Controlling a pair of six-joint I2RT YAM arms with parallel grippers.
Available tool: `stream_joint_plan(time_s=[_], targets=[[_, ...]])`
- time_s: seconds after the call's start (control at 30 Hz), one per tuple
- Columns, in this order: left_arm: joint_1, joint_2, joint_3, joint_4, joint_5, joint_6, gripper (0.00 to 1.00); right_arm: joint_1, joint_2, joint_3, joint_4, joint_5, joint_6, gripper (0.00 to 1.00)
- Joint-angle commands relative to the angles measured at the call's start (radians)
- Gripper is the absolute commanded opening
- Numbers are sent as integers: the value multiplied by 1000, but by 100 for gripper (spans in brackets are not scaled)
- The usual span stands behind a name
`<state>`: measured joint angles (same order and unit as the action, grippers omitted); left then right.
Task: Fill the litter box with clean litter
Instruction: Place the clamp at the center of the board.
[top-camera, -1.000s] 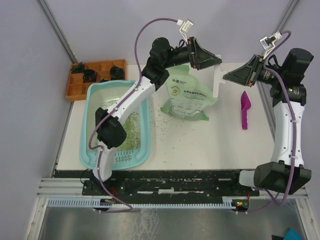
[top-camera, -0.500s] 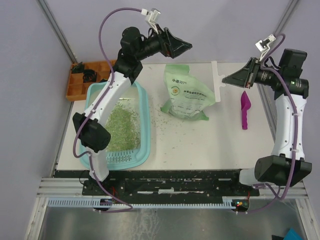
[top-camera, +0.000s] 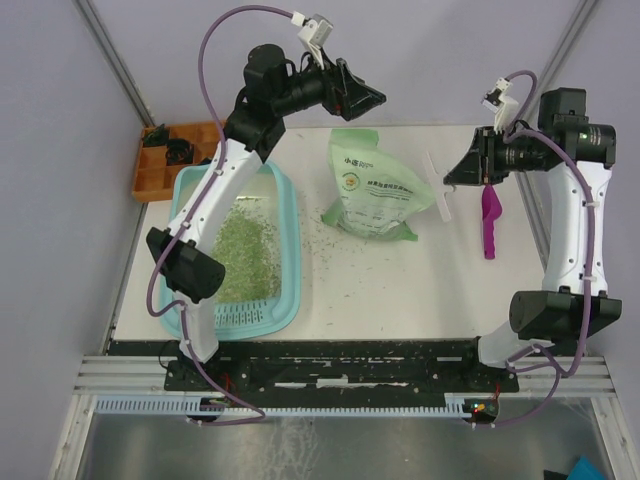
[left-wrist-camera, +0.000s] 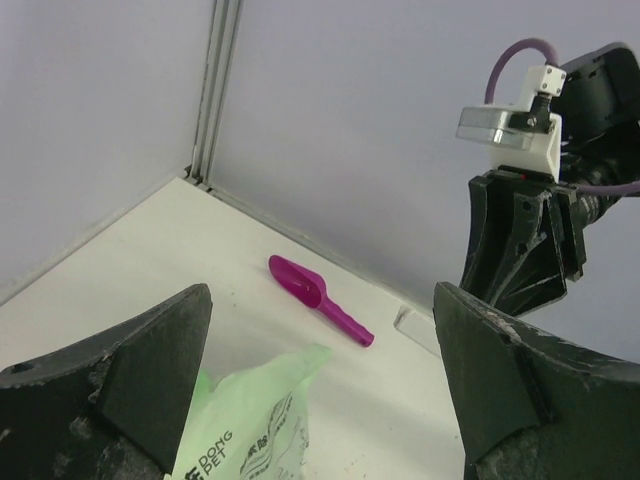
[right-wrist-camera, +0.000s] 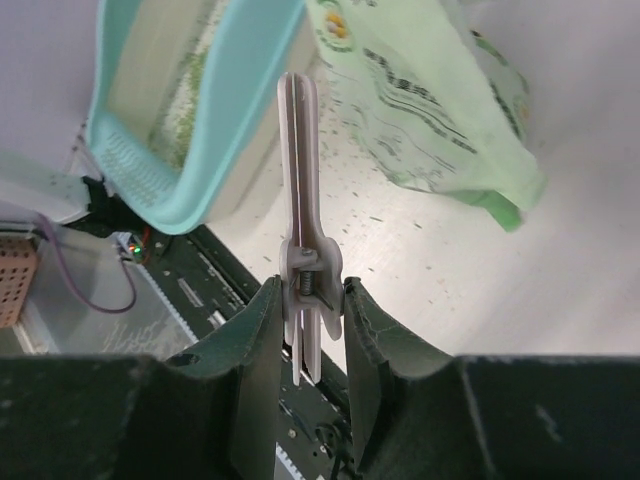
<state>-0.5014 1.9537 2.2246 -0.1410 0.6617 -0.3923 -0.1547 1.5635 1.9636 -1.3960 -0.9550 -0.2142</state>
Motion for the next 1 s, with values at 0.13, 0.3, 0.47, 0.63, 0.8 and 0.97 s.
stream_joint_plan(time_s=[0.13, 0.3, 0.47, 0.63, 0.8, 0.97], targets=[[-1, -6, 14, -27, -27, 77, 97, 7, -4, 60, 87, 488, 101, 2], [-1, 4, 14, -18, -31, 68, 96, 11, 13, -85, 166, 776, 119, 2], [-1, 10, 10, -12, -31, 55, 94, 14, -13, -330, 365, 974, 98, 2], [-1, -14, -24, -21, -42, 76, 86, 39, -43, -441, 514, 1145, 61, 2], [-1, -22, -40, -43, -45, 98, 70, 69, -102, -492, 605, 1178, 40, 2], [-1, -30, -65, -44, -50, 115, 69, 77, -68, -536, 608, 1124, 27, 2]])
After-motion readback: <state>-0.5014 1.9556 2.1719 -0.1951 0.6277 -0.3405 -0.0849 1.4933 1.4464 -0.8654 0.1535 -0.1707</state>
